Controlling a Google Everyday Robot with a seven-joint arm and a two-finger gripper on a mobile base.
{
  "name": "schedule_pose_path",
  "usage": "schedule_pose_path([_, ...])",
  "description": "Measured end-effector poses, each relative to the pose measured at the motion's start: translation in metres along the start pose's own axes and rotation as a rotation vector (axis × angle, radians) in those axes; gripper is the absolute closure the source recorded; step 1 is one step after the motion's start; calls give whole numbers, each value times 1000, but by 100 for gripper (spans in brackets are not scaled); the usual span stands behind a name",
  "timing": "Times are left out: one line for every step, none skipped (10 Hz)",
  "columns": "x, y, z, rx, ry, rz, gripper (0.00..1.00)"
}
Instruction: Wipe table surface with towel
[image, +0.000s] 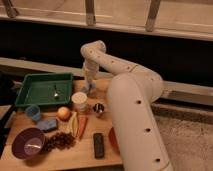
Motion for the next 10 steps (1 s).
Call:
schedule_pose_path([6, -13, -3, 17, 3, 7, 100])
schedule_pose_path([8, -21, -4, 30, 0, 9, 100])
schedule_pose_path([7, -30, -5, 44, -10, 12, 100])
schedule_pose_path([4, -34, -4, 51, -19, 13, 100])
schedule_pose_path([-3, -34, -3, 54, -32, 13, 100])
schedule_pose_path([-14, -27, 0, 49, -50, 11, 100])
schedule_pose_path([-23, -20, 3, 44, -64, 8, 100])
schedule_pose_path([-36, -5, 7, 28, -80, 2, 100])
schedule_pose_path([-46, 11, 10, 13, -88, -8, 100])
schedule_pose_path([-53, 30, 13, -12, -88, -32, 100])
